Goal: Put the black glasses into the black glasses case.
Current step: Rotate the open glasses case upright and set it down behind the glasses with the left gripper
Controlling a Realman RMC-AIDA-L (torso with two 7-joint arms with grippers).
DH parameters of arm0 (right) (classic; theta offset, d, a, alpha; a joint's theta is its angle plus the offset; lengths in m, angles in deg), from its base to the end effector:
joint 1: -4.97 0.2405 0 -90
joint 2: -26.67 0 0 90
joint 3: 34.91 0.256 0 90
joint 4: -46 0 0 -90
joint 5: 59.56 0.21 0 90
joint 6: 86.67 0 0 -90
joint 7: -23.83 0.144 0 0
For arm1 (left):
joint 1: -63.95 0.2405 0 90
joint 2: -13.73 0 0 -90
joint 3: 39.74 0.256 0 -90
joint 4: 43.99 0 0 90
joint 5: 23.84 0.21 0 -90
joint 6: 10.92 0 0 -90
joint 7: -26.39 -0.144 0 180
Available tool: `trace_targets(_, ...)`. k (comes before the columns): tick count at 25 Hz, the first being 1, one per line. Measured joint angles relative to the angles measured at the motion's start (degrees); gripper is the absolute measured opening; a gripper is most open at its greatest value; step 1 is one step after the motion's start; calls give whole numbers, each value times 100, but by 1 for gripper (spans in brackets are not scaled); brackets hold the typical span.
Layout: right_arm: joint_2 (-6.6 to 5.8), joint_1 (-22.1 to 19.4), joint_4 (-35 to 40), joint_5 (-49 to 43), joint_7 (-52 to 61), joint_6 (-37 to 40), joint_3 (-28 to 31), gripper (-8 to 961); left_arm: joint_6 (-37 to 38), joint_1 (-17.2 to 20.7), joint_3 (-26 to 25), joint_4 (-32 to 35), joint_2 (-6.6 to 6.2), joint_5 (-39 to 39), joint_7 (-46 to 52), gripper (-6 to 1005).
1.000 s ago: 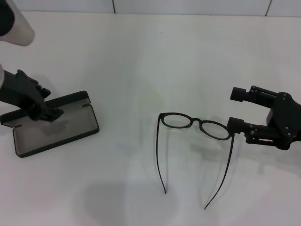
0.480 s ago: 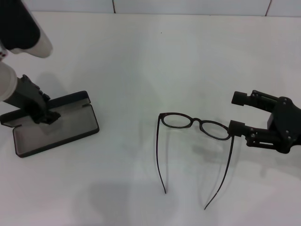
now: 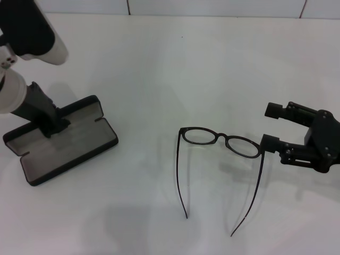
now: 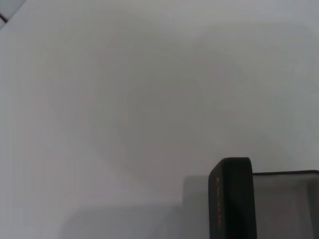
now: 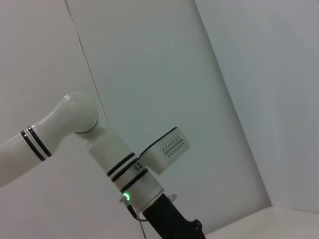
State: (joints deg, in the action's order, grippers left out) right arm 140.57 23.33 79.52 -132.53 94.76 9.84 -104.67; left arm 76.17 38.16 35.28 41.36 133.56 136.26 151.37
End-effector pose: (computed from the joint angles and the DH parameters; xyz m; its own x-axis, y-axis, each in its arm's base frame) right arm 0.2548 0.2747 0.0083 0.6078 -0.2431 -0.7559 -0.3805 -0.9247 -0.0086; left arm -0.2297 0.3457 0.0424 0.7981 0.4716 -0.3751 0.2303 -0.8140 -0.5333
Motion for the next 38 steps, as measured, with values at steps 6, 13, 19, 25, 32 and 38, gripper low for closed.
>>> trace_targets(6,1,-29,-7,-30,-9,30,53,824,-209,239,444,740,0,-64,0,207)
trace_targets(13,13,-59,-197,-149,-678,1227,12,824,-1689,400,1877,1163,3,28,0,209)
trace_targets(19,42,-121,-456,-575,-975,1596,-15,824,-2807,-46,2740,435,4,29,-71,212)
trace_targets(25,62,-204,-707,-579,-1105,1569,40,824,-3257,-610,3228,-467,30,-6,-25,214)
trace_targets(32,72,-223,-759,-568,-1103,1587,62,825,-3366,-778,3607,-698,44,-132,-16,217)
trace_targets(38,71,-172,-760,-559,-1083,1563,60,824,-3394,-783,3793,-789,51,-135,-18,219)
